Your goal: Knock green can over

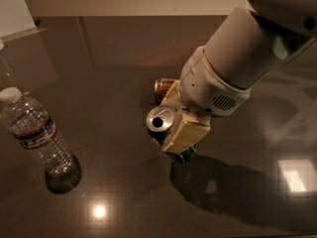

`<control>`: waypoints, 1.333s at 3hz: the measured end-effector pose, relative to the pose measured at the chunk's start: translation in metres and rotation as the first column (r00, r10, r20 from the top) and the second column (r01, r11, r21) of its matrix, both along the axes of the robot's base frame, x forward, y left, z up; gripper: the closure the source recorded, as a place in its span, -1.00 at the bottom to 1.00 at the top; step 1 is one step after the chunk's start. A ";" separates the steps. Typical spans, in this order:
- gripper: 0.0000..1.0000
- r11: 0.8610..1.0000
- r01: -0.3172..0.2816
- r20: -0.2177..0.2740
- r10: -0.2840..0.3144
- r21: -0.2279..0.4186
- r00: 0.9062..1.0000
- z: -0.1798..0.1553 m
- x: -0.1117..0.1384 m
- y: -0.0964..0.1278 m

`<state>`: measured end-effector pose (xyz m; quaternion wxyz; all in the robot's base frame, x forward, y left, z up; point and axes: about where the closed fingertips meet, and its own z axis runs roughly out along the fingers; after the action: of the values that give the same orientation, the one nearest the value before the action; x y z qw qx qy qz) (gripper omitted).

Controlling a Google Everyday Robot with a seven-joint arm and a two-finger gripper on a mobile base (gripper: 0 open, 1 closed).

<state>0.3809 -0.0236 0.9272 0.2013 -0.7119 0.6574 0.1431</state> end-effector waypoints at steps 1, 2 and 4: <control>1.00 0.994 0.020 0.026 -0.018 -0.110 1.000 0.000 0.013 -0.014; 1.00 0.970 0.024 0.069 -0.008 -0.240 0.998 -0.002 0.019 -0.021; 0.70 0.885 -0.031 0.075 0.075 -0.464 0.994 -0.033 0.016 -0.025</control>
Offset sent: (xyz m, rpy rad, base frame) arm 0.0328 -0.0357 -0.0123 -0.4263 -0.1021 -0.0144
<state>0.3971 -0.0484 0.8938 0.0515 -0.7628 0.6431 -0.0446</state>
